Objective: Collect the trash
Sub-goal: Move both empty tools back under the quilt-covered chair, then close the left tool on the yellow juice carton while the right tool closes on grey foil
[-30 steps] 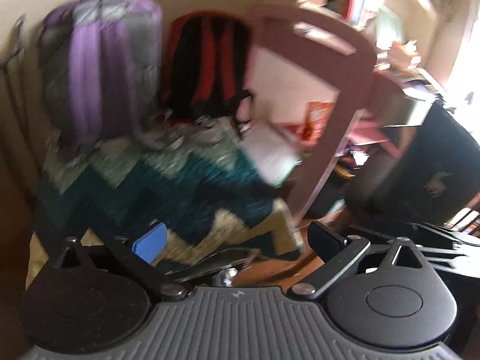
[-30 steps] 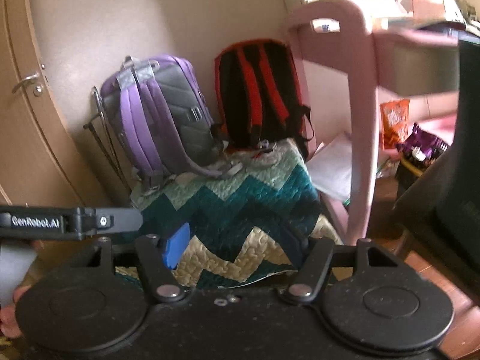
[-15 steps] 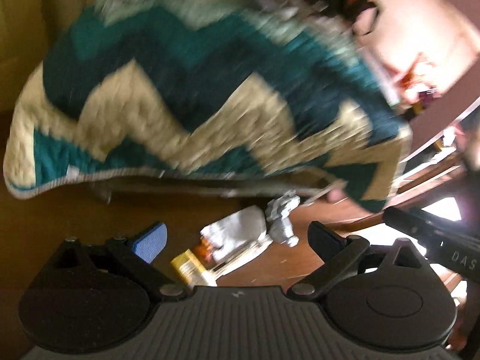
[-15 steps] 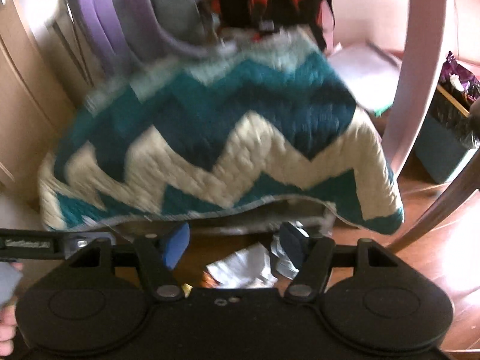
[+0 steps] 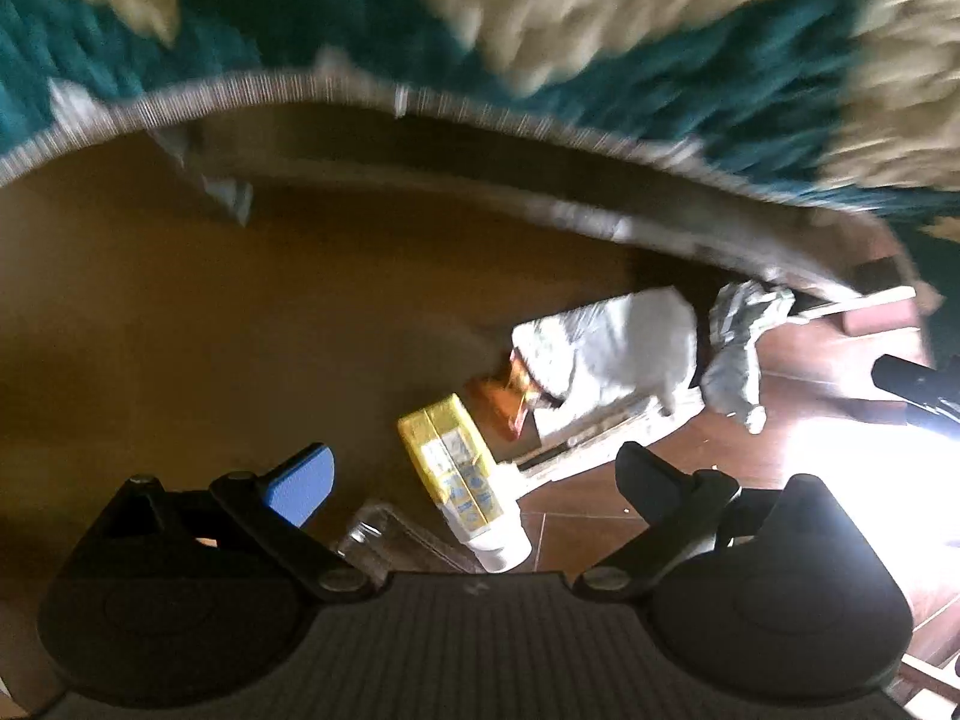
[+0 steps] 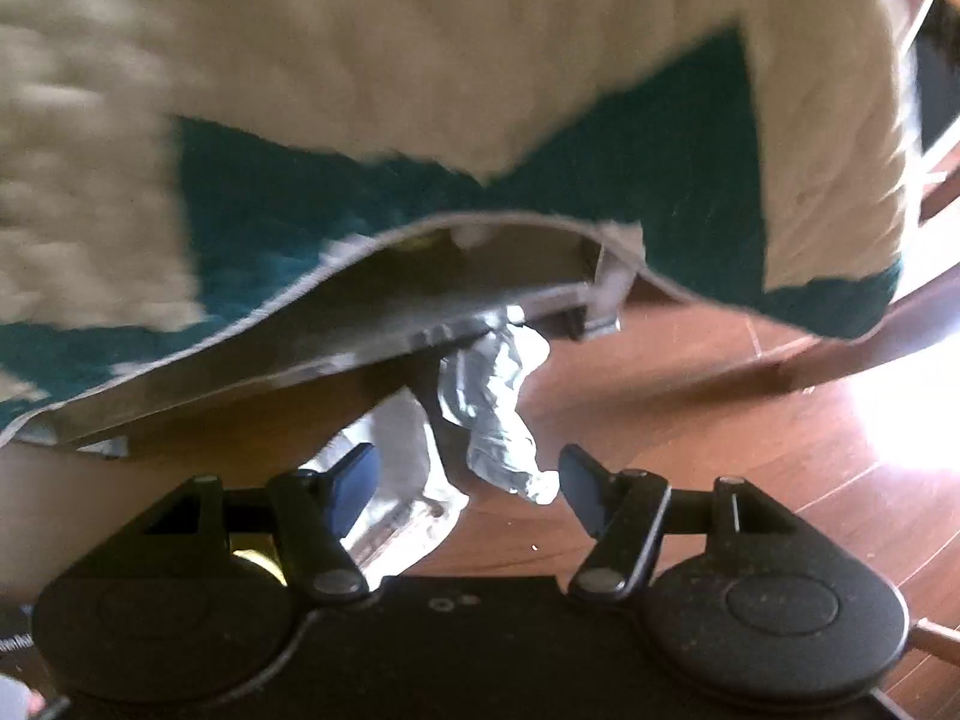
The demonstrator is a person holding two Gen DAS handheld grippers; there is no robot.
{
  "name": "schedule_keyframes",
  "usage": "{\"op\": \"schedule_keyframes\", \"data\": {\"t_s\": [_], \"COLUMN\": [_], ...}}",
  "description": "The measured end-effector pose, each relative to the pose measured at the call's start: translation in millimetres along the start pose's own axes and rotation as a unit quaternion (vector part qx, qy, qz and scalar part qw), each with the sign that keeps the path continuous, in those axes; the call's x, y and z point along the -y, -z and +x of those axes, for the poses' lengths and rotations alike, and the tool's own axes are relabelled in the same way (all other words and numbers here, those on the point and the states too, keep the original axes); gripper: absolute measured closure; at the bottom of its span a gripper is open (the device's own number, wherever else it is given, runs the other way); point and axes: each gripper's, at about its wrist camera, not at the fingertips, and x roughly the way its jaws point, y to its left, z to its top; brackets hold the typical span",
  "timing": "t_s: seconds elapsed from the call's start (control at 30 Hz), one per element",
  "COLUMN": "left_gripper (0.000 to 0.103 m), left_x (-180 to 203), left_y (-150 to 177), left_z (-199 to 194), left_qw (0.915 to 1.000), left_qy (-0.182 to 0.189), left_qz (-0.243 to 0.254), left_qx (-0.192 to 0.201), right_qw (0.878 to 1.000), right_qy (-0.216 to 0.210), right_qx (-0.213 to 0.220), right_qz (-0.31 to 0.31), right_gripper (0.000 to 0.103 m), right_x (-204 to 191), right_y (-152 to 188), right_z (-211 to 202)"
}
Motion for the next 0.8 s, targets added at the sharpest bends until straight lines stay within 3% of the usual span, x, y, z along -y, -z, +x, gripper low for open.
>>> {"op": "schedule_keyframes", "data": {"t_s": [0.23, 0.37, 0.73, 0.8], "left_gripper": [0.002, 0.002, 0.003, 0.007], "left_x": [-9, -13, -19, -20], "left_y": [-1, 0, 6, 7], "left_z": [78, 109, 158, 163], "left_qw": [0.9964, 0.9936, 0.9896, 0.9890], "left_qy": [-0.009, -0.011, -0.008, -0.004], "left_qz": [-0.042, -0.049, -0.051, -0.052], "left_qx": [-0.073, -0.101, -0.134, -0.138], "right_qw": [0.999, 0.995, 0.993, 0.993], "right_qy": [0.016, 0.011, 0.020, 0.025], "right_qx": [-0.040, -0.077, -0.086, -0.089], "right_qz": [0.022, 0.067, 0.071, 0.076], "right_gripper": [0.037, 0.040, 0.040, 0.040], "right_x": [13, 24, 21, 21], "right_y": [-6, -8, -12, -12], "right_z": [72, 110, 154, 159]}}
